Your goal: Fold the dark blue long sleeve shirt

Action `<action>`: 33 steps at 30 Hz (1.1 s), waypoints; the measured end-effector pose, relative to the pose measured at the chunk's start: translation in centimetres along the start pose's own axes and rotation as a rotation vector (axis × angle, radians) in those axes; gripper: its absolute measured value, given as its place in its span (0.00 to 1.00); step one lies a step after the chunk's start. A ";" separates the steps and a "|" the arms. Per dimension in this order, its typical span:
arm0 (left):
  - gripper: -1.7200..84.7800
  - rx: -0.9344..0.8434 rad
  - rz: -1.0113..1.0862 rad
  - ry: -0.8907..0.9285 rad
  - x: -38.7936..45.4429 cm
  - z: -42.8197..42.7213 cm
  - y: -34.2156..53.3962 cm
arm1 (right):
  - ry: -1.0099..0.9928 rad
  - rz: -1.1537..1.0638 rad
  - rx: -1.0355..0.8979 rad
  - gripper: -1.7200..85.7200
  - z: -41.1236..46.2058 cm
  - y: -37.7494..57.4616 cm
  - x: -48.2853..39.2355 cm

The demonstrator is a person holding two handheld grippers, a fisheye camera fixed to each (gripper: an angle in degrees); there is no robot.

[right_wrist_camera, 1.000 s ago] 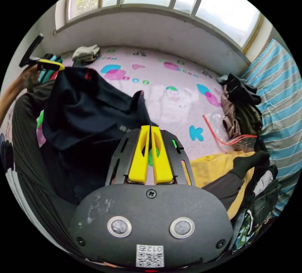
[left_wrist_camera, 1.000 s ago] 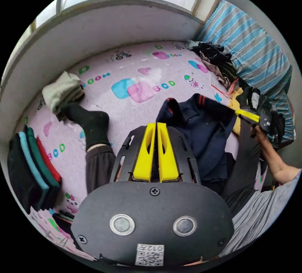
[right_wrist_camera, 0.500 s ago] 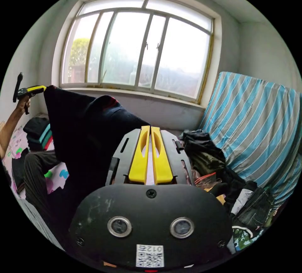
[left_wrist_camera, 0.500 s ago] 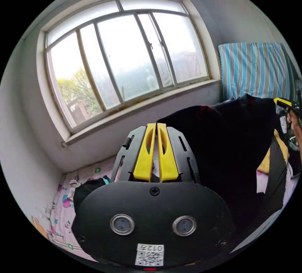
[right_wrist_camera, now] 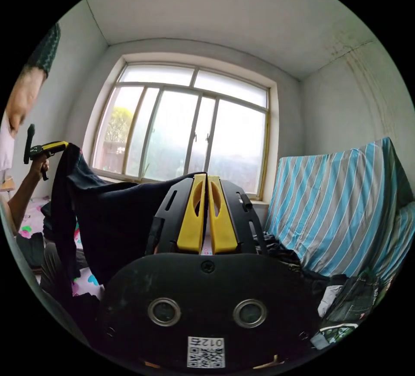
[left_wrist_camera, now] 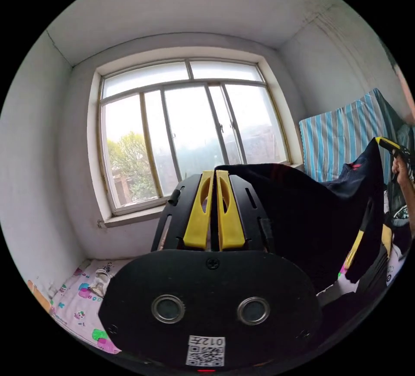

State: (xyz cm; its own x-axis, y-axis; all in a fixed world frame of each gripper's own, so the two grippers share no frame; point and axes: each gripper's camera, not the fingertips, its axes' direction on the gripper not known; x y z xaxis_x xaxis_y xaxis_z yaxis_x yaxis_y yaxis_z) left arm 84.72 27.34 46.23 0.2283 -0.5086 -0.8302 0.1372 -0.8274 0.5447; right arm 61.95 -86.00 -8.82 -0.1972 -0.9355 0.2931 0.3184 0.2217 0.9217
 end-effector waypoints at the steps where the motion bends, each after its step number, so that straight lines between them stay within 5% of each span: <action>1: 0.02 0.026 -0.013 0.003 0.0 -0.6 0.0 | 0.004 0.004 0.025 0.01 -0.8 -0.2 0.2; 8: 0.02 -0.015 0.034 0.052 1.8 6.9 -0.1 | 0.040 0.013 0.010 0.01 5.9 0.5 2.5; 15: 0.02 -0.463 0.174 0.092 8.9 42.0 6.1 | 0.044 0.068 -0.328 0.01 34.6 7.2 5.7; 19: 0.02 -0.776 0.022 -0.049 11.2 61.6 14.9 | 0.295 0.192 -0.565 0.01 52.5 14.8 8.3; 21: 0.02 -0.817 -0.021 -0.065 12.1 65.1 18.6 | 0.245 0.261 -0.638 0.01 56.0 18.8 7.9; 25: 0.02 -0.912 0.042 0.219 16.6 68.3 28.4 | -0.028 0.177 -0.862 0.01 59.1 30.6 2.3; 33: 0.03 -1.206 0.205 0.537 27.9 64.0 47.9 | -0.249 0.117 -1.139 0.01 53.5 49.2 -8.8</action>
State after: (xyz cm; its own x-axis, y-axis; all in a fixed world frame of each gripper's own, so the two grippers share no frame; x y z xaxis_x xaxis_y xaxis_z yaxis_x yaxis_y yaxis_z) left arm 35.97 -41.76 41.52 0.6578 -0.2111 -0.7230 0.7516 0.1202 0.6486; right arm 29.72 -52.11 47.59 -0.2472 -0.8182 0.5191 0.9684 -0.1896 0.1623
